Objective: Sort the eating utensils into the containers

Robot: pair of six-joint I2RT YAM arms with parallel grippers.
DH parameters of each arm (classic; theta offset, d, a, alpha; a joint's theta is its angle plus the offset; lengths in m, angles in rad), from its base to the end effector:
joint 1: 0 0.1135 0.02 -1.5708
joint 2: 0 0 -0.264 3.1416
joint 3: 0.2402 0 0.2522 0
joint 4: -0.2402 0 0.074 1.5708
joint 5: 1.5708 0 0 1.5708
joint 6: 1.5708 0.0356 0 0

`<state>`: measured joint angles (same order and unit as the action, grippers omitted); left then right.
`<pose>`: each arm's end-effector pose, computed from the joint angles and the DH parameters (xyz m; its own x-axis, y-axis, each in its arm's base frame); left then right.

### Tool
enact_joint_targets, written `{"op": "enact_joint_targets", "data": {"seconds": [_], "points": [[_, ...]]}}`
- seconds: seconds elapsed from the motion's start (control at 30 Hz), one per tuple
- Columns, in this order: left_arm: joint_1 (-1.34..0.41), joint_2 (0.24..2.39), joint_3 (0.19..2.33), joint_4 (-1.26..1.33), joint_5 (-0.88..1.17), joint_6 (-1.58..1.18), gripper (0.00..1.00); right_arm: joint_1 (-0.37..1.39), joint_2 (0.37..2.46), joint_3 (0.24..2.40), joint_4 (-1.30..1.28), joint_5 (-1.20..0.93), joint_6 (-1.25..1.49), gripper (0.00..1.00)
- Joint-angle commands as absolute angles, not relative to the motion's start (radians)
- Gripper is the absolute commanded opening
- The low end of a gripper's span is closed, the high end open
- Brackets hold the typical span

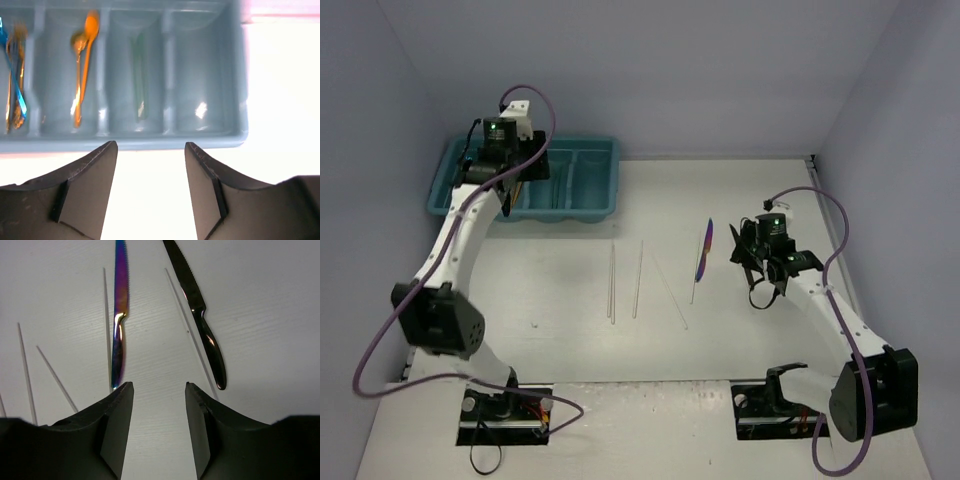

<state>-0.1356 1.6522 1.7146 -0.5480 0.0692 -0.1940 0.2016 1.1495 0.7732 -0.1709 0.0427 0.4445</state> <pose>0.3752 -0.0537 0.4007 -0.4915 -0.1270 -0.8616 0.1026 0.9740 -0.2022 0.2506 0.0497 0.2632 -0.5309 0.3300 -0.7806 0.0708 0.9351 0.3472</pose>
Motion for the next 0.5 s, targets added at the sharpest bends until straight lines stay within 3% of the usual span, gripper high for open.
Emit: {"op": "enact_joint_targets", "data": {"seconds": [0.0,0.17,0.47], "points": [[-0.179,1.382,1.449,-0.405,0.116,-0.254,0.53,0.193,1.242,0.855,-0.149,0.125,0.413,0.37],[-0.196,1.177,1.193,-0.368,0.115,-0.263,0.53,0.189,1.341,0.906,-0.152,0.188,0.381,0.25],[-0.218,1.023,0.963,-0.371,0.105,-0.224,0.53,0.102,1.506,0.958,-0.152,0.211,0.372,0.26]]}}
